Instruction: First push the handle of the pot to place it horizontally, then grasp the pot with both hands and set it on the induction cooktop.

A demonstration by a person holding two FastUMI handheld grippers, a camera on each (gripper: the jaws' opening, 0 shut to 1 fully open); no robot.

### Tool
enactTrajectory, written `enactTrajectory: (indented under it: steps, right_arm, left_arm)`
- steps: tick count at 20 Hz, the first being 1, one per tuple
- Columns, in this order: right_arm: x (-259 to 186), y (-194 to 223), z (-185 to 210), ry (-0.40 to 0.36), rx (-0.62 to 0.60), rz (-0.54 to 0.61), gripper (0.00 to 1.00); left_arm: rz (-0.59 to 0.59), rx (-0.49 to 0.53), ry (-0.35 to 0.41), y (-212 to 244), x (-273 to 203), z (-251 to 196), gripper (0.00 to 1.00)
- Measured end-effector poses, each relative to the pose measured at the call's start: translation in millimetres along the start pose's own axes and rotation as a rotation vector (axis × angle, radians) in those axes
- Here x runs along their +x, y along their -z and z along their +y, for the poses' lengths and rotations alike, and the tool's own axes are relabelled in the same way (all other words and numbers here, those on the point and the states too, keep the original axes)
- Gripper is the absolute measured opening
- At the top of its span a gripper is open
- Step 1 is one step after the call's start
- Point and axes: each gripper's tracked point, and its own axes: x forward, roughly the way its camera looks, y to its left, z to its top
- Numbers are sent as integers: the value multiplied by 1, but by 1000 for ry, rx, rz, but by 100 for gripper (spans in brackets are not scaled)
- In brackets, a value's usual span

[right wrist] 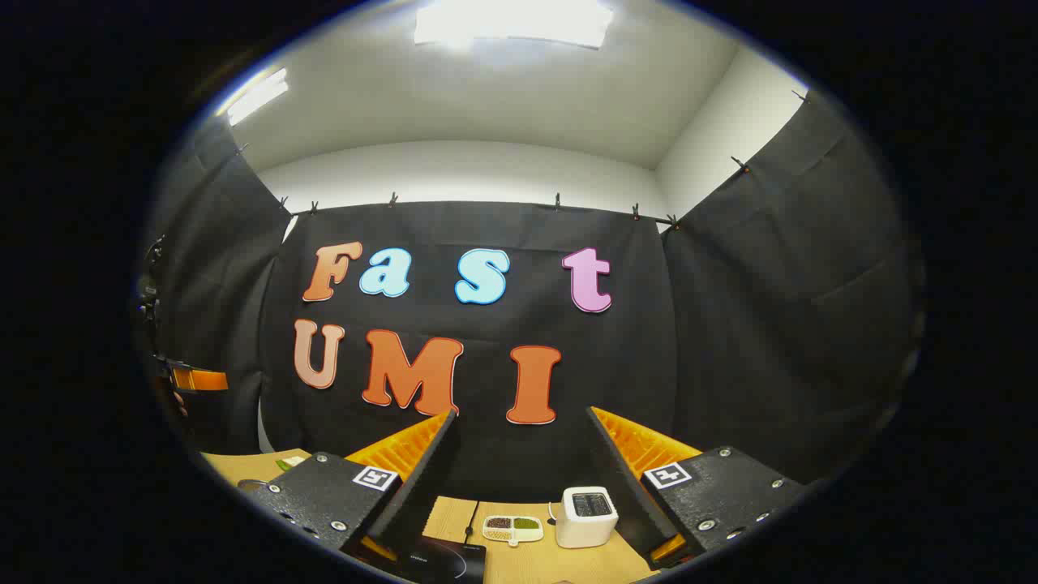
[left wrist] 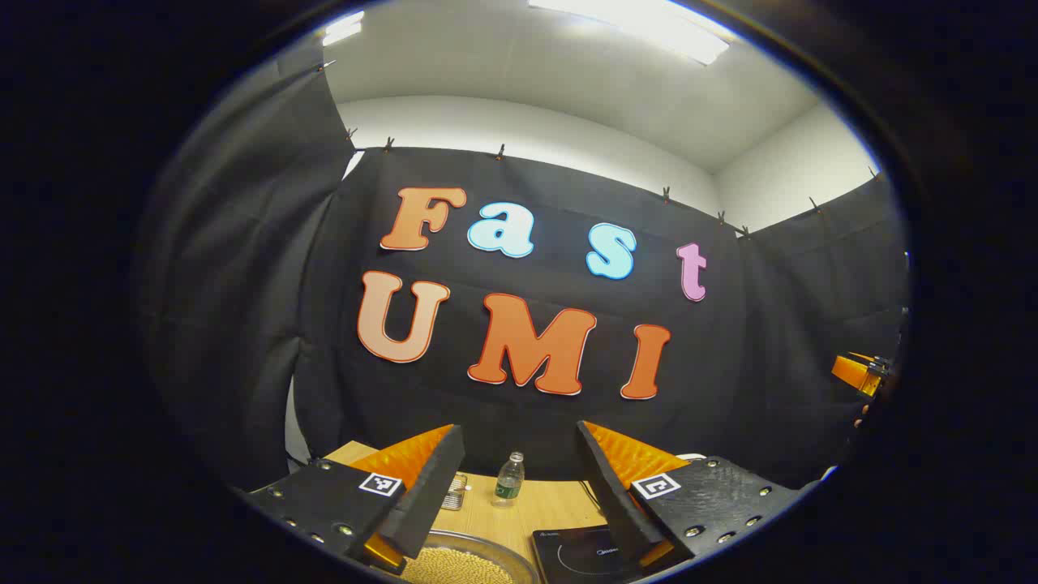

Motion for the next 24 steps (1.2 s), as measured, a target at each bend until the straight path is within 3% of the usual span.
enactTrajectory:
  steps: [11,18,24]
  right_arm:
    - [2,7,1,-32,-17,9,95]
    - [-2,8,-3,-27,-20,-5,95]
    - [-7,9,1,-42,-32,-17,95]
  left_arm:
    - [-20,67,46,-11,3,-17,87]
    - [-28,103,4,-7,1,-5,87]
    - [-42,133,35,-8,-3,-13,87]
